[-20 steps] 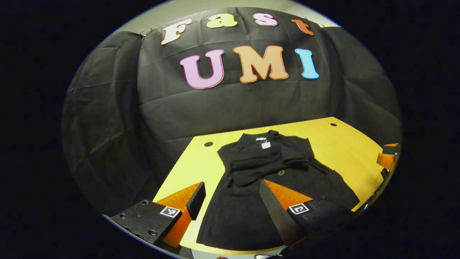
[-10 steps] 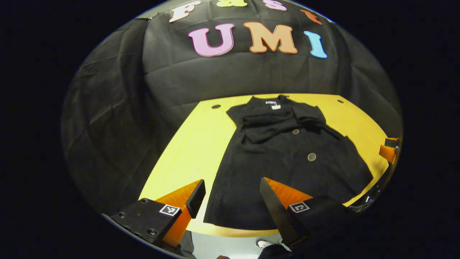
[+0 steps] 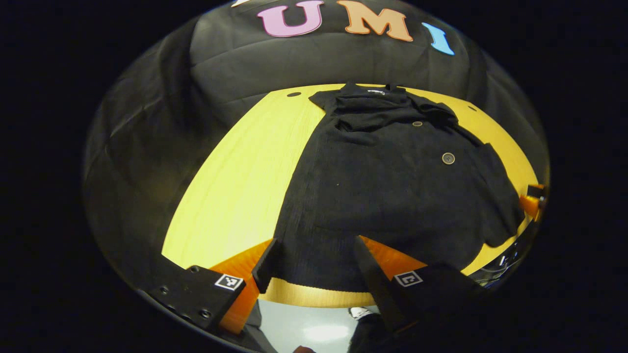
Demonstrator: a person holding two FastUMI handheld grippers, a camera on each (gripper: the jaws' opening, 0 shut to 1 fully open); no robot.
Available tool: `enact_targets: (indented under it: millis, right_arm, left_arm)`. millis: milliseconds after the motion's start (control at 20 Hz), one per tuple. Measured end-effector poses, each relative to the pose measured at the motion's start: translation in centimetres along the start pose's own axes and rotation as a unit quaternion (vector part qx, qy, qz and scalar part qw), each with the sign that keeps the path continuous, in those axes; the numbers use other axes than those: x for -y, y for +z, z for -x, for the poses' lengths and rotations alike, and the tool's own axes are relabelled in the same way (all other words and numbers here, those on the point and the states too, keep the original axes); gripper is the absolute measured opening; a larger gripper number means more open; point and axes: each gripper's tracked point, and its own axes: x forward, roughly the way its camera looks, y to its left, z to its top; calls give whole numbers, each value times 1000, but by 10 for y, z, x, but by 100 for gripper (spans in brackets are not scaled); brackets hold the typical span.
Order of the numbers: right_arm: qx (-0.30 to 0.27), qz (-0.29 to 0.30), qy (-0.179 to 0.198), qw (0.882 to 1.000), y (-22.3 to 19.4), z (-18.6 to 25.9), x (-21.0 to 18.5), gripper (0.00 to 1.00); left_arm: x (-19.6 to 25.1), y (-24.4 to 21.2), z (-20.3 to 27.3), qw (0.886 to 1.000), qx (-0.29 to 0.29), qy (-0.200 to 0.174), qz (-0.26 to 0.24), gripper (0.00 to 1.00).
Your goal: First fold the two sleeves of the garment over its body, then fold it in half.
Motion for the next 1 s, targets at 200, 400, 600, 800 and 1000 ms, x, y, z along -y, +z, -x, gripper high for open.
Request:
enact_targets:
  millis: [200,400,600,800,1000]
  right_arm:
    - [-35,2,18,999,-15,-11,-10,95]
    - [-46,-14,51,998,-17,-11,-20,62]
    - [-23,-2,81,996,-16,-11,-23,14]
    - [-31,-37,115,992,-14,-12,-25,5]
    - [-43,-34,130,990,-13,-12,-24,5]
  left_arm:
    - [5,-3,-4,999,-11,-22,32,93]
    - [19,-5,-2,999,-3,-48,7,84]
    - [34,-1,-4,998,41,-49,-16,19]
    - [36,0,-6,997,62,-9,-32,0]
    - [34,0,-5,999,41,-19,11,0]
